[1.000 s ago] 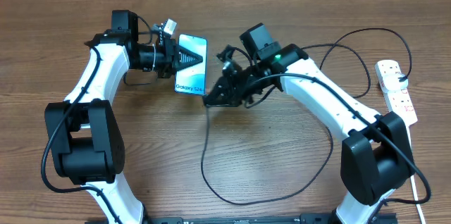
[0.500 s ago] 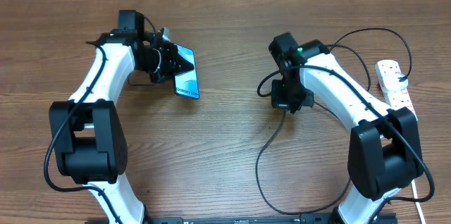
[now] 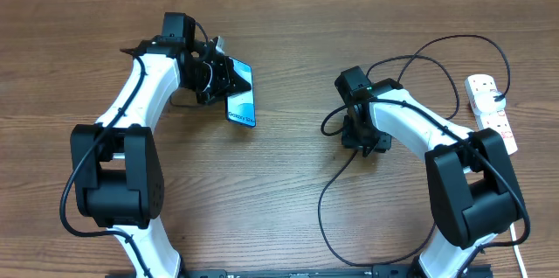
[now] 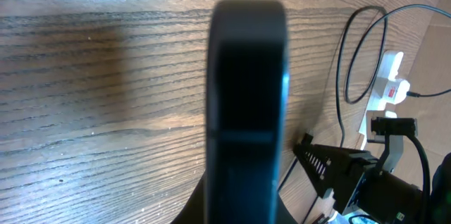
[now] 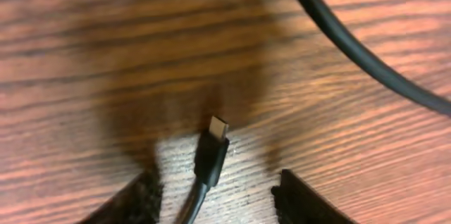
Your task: Plug charger to phone and switch on socket
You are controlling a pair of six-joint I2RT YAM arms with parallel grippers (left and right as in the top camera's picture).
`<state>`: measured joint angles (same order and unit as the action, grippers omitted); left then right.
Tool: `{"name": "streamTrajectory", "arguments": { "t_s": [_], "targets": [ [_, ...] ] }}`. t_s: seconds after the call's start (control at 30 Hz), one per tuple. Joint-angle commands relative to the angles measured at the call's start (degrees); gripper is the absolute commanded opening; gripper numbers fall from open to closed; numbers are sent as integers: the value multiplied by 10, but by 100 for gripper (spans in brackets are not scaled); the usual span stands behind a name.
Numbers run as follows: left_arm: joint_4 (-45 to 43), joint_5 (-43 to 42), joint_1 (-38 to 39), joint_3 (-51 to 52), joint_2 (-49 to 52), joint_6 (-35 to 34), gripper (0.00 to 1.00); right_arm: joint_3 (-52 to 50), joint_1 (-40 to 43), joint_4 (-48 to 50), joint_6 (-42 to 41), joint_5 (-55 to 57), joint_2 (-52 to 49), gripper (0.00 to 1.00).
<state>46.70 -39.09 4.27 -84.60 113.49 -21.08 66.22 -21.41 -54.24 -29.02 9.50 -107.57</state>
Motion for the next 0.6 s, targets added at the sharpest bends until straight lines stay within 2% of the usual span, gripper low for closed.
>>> {"name": "streamTrajectory", "arguments": {
  "t_s": [0.0, 0.1, 0.27, 0.37, 0.4, 0.47, 0.57],
  "targets": [
    [0, -9, 0, -7, -10, -8, 4, -4, 3, -4, -55, 10, 2, 54],
    [0, -9, 0, -7, -10, -8, 4, -14, 3, -2, -75, -8, 2, 54],
    [0, -9, 0, -7, -10, -6, 4, -45, 3, 25, -90, -29, 2, 41],
    [-1, -9, 0, -7, -10, -6, 4, -58, 3, 48, -96, -30, 2, 14],
    [-1, -9, 0, -7, -10, -6, 4, -59, 3, 50, -99, -30, 2, 9],
    [0, -10, 0, -7, -10, -6, 4, -59, 3, 53, -99, -32, 2, 4],
    [-1, -41, 0, -7, -10, 1, 4, -58, 5, 62, -95, -54, 2, 4]
  ]
}}
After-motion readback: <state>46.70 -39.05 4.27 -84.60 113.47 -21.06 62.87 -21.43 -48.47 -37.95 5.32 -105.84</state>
